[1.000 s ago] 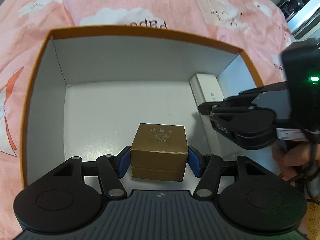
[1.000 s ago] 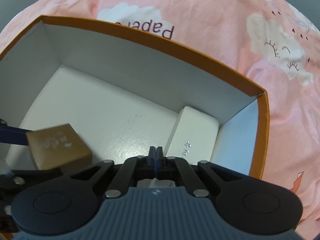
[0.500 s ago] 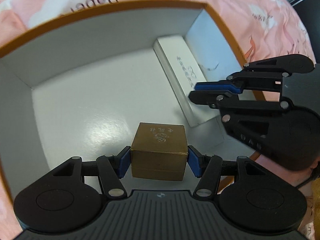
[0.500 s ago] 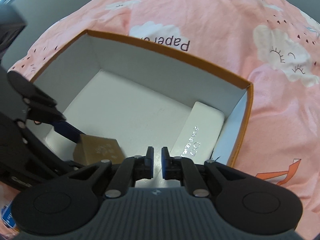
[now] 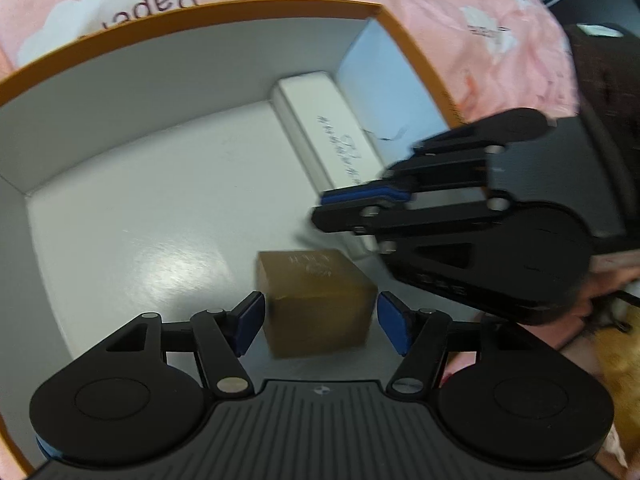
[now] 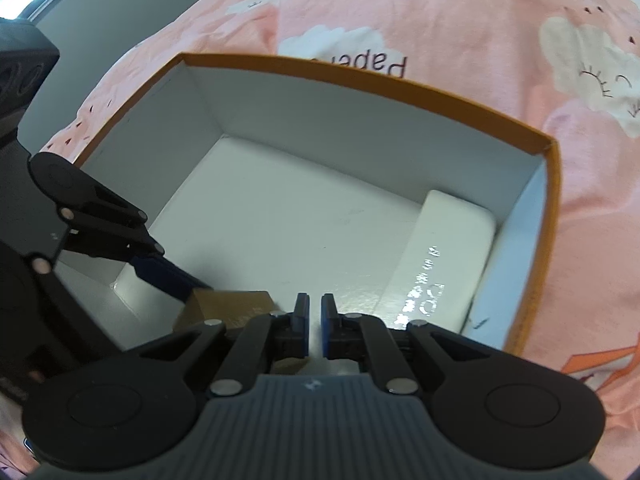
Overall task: Organize objects
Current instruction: 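Lower the gold box into the orange box and open the left tool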
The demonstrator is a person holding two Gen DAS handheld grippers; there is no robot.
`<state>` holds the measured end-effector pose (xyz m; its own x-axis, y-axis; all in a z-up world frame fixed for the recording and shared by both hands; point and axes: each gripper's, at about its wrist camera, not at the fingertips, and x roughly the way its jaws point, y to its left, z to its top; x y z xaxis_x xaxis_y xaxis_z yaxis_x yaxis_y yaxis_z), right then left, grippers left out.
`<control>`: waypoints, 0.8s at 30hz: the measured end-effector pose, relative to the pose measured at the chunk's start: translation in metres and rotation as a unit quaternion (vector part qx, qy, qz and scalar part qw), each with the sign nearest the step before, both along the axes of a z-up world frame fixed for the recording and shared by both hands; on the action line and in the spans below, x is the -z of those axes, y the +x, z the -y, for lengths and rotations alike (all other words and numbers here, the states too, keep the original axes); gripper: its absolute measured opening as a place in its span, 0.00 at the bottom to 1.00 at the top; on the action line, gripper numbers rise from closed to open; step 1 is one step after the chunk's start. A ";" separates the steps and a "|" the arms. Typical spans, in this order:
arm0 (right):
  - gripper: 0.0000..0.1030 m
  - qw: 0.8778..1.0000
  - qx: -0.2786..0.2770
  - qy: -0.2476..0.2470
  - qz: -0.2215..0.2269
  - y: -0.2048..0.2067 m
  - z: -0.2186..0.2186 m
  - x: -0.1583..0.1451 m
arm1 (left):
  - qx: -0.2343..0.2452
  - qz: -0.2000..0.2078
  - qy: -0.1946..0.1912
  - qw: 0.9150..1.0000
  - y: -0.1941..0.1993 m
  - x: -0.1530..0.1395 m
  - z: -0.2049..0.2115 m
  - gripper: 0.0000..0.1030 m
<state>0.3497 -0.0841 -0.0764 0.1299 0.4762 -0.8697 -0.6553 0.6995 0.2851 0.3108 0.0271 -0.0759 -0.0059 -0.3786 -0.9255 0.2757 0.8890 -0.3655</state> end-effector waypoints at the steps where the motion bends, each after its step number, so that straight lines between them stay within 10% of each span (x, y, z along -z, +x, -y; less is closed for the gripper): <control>1: 0.07 1.000 -0.002 0.000 -0.003 -0.001 -0.001 0.001 | 0.003 0.002 -0.005 1.000 -0.001 -0.001 -0.001 0.73; 13: 0.07 0.998 -0.043 -0.010 -0.035 -0.007 -0.009 0.009 | -0.010 0.011 -0.042 0.999 -0.009 -0.003 -0.011 0.32; 24: 0.07 0.996 -0.065 -0.044 -0.032 -0.015 -0.010 0.006 | -0.072 -0.033 -0.068 0.995 -0.011 0.012 -0.016 0.24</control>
